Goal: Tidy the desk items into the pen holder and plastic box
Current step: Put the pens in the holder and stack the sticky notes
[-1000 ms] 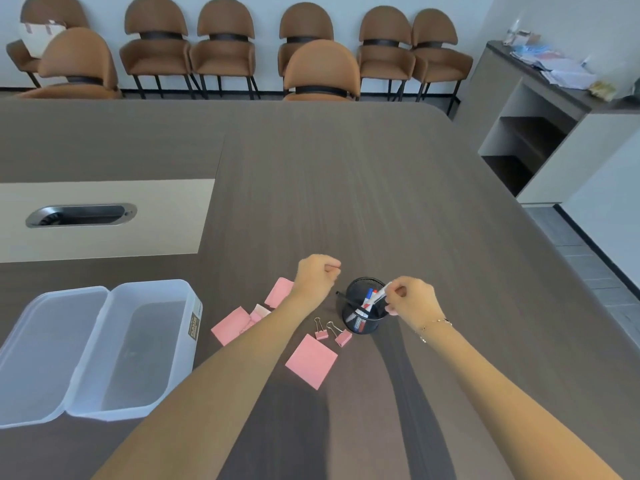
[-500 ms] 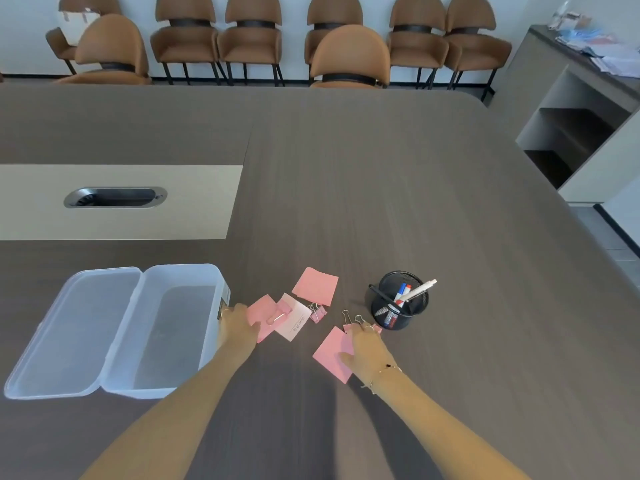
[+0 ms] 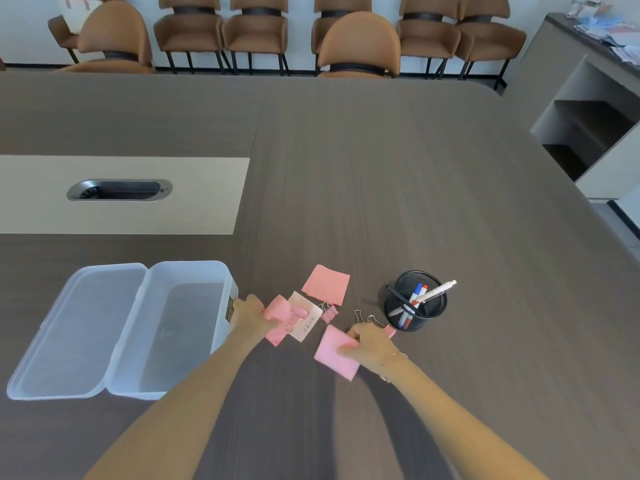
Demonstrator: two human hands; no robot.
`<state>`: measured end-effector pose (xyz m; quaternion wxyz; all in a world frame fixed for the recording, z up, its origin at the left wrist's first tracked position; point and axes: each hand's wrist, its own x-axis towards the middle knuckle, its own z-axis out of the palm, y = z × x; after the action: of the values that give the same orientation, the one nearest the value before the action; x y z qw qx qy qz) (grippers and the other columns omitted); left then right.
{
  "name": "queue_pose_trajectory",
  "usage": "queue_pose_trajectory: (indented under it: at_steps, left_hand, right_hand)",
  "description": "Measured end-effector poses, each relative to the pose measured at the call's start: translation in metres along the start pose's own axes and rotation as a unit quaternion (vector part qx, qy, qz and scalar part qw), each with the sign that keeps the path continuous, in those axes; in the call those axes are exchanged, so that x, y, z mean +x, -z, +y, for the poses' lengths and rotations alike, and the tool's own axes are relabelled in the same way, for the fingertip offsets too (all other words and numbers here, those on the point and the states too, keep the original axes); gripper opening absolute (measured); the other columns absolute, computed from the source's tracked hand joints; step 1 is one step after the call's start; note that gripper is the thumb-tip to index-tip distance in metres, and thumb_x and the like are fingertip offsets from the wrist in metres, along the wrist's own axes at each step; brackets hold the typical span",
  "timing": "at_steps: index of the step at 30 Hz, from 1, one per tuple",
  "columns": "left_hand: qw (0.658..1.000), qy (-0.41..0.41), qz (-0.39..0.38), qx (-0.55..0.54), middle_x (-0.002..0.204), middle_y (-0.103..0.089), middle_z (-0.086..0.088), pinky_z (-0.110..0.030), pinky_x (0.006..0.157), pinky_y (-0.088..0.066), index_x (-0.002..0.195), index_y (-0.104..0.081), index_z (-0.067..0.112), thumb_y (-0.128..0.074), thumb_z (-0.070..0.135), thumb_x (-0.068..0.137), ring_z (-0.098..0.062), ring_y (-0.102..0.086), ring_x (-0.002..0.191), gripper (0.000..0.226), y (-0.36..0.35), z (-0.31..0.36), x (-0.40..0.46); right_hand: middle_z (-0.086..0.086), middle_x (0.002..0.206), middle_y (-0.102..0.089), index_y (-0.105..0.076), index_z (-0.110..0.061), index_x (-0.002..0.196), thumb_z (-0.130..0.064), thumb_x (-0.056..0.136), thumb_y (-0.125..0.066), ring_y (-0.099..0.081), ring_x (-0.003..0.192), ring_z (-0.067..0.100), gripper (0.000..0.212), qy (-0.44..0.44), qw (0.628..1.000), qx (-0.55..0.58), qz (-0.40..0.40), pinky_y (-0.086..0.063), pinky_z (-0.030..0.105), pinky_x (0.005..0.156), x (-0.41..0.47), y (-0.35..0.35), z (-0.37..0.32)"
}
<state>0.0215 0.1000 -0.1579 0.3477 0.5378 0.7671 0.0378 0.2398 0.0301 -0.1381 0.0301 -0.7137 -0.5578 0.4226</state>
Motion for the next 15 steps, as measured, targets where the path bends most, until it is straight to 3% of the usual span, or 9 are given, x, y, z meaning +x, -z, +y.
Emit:
queue_pose_trajectory:
  at_steps: [3,6,10,13,15]
  left_hand:
    - [0.999,-0.002,-0.026,0.026,0.109,-0.056,-0.011,-0.032,0.068,-0.044,0.111,-0.047,0.005,-0.078,0.029,0.066,-0.028,-0.061,0.096,0.059,-0.003,0.004,-0.005]
    - [0.999,-0.005,-0.052,0.013,0.102,-0.064,-0.01,-0.029,0.06,-0.045,0.106,-0.054,0.006,-0.074,0.036,0.061,-0.026,-0.066,0.09,0.058,-0.005,0.008,-0.008]
    - [0.998,-0.007,-0.047,0.03,0.107,-0.06,-0.01,-0.029,0.06,-0.044,0.102,-0.058,0.008,-0.073,0.036,0.061,-0.028,-0.066,0.09,0.051,-0.006,0.014,-0.009]
    - [0.998,-0.007,-0.046,0.046,0.108,-0.059,-0.009,-0.033,0.068,-0.048,0.107,-0.053,0.009,-0.075,0.032,0.067,-0.027,-0.063,0.095,0.051,-0.008,0.016,-0.004]
    - [0.997,-0.013,-0.051,0.049,0.1,-0.063,-0.007,-0.032,0.068,-0.048,0.107,-0.05,0.009,-0.074,0.03,0.069,-0.024,-0.063,0.09,0.049,-0.01,0.014,-0.001]
  right_hand:
    - [-0.008,0.066,-0.05,-0.051,-0.025,0.063,-0.019,0.086,-0.064,-0.045,0.063,0.008,0.027,0.054,0.982,0.18,0.003,-0.031,0.018,0.053,-0.003,0.009,-0.014]
    - [-0.008,0.062,-0.05,-0.054,-0.021,0.065,-0.018,0.088,-0.062,-0.042,0.058,0.007,0.025,0.06,0.958,0.275,0.052,-0.032,0.016,0.052,0.002,0.014,-0.028]
    - [0.005,0.078,-0.056,-0.061,-0.006,0.081,-0.015,0.088,-0.056,-0.046,0.07,0.019,0.013,0.037,0.946,0.294,0.129,-0.033,0.023,0.052,0.031,0.024,-0.04]
    - [0.013,0.101,-0.055,-0.059,-0.007,0.076,-0.016,0.088,-0.055,-0.053,0.087,0.027,0.015,0.015,0.961,0.211,0.175,-0.046,0.032,0.066,0.065,0.024,-0.044]
    - [0.017,0.122,-0.05,-0.062,0.0,0.095,-0.019,0.088,-0.053,-0.052,0.11,0.033,0.022,0.005,0.974,0.138,0.179,-0.049,0.041,0.089,0.085,0.021,-0.045]
